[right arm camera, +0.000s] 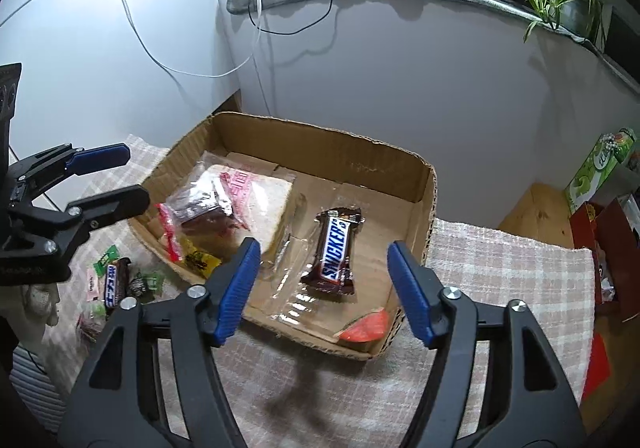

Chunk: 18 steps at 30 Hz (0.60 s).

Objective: Organize snacks
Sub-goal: 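Carry the pastry with the left tool and the jelly cup with the right tool into the box, then move both tools back to the table snacks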

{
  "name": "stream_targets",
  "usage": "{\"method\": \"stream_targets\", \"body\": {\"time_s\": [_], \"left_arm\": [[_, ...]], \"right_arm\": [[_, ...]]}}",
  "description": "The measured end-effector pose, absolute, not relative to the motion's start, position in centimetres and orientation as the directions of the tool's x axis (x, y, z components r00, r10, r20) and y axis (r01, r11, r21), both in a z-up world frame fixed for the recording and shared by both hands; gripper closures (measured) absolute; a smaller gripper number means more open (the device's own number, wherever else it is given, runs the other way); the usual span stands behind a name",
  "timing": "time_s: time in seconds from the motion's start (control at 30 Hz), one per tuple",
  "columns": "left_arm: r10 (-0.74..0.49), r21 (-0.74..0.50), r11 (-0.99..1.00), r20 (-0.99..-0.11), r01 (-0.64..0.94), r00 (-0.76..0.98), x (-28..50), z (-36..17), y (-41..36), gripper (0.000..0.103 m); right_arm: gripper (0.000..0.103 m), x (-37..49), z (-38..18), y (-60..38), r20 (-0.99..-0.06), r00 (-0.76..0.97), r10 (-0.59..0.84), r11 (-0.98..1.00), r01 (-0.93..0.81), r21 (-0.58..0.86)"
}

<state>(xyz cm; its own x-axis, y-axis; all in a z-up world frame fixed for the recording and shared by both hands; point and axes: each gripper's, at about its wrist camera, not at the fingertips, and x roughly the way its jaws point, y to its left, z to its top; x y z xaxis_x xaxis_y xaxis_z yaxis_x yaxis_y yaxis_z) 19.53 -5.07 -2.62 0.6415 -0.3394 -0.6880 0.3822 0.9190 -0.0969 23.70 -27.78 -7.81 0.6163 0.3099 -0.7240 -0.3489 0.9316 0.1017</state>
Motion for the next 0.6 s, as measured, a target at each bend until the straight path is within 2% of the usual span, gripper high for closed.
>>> {"method": "stream_targets", "body": {"time_s": [0.23,0.4,0.6], "left_arm": [[-0.321,-0.161,0.944,-0.661,0.289,0.679,16.7,-1.6,0.2,0.03],[-0.257,-0.131,0.964,-0.688,0.232,0.679,14.0,-2.7,3.2,0.03],[-0.217,-0.152,0.976,-0.716,0.156,0.663,11.3,-4.6,6.2,0.031]], "right_arm": [[0.026,21.5,-6.8,-26.9,-0.702,0.63,0.332,0.922,-0.373,0.102],[0.026,19.5,-7.2,-25.2,-0.702,0.617,0.355,0.905,-0.414,0.094],[0.026,17.0,-8.6,-22.2,-0.712,0.597,0.369,0.886,-0.458,0.075]]}}
